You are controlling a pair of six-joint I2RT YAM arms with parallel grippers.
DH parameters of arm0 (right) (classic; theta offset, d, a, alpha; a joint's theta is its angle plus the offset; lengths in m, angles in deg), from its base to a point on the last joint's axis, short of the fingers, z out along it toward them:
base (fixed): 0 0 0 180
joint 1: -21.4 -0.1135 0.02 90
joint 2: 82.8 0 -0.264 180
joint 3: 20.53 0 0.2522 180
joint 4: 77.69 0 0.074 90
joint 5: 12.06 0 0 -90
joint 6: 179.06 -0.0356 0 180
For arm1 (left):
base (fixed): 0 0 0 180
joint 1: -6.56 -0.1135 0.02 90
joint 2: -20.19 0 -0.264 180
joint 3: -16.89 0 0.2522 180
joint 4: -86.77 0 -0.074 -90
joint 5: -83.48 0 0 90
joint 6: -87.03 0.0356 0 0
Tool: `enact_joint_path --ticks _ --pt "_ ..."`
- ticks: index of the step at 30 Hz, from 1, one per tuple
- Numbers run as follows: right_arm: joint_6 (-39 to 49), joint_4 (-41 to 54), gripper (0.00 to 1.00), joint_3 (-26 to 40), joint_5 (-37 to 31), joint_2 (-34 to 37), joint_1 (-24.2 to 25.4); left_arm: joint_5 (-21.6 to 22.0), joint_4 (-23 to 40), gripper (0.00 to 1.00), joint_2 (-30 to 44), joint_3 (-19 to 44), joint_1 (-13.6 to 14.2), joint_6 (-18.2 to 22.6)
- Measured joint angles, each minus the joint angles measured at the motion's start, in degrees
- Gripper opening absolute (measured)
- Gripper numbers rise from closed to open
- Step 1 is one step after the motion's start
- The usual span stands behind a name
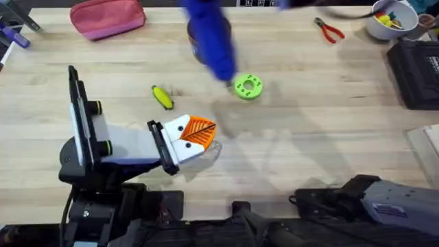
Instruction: Pick up the gripper from the table and insert it into the empty holder that is missing its gripper. Then pick up a screw, insert it into the mounting hole, and use the screwdriver to tighten it. Finally, clean up the table by picking up the vegetable and placing it into the bucket.
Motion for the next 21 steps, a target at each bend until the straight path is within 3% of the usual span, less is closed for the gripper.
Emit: enact_joint_path --ticks 3,8,15,20,21 --pt "4.49 13.14 0.007 6.74 -6.31 0.0 3.21 0.0 0.0 0.02 -0.02 0.0 0.0 0.0" --pt "9.94 25.95 0.007 14.33 -16.16 0.0 8.22 0.0 0.0 0.02 0.0 0.0 0.0 0.0" --pt "16.97 36.81 0.007 15.47 -30.47 1.92 12.38 0.0 0.0 0.02 0.0 0.0 0.0 0.0" --pt "25.31 41.89 0.007 15.47 -40.37 7.7 12.45 0.0 0.0 0.02 0.0 0.0 0.0 0.0" --pt "30.35 44.29 0.007 15.46 -45.82 11.4 12.47 0.0 0.0 0.02 0.0 0.0 0.0 0.0"
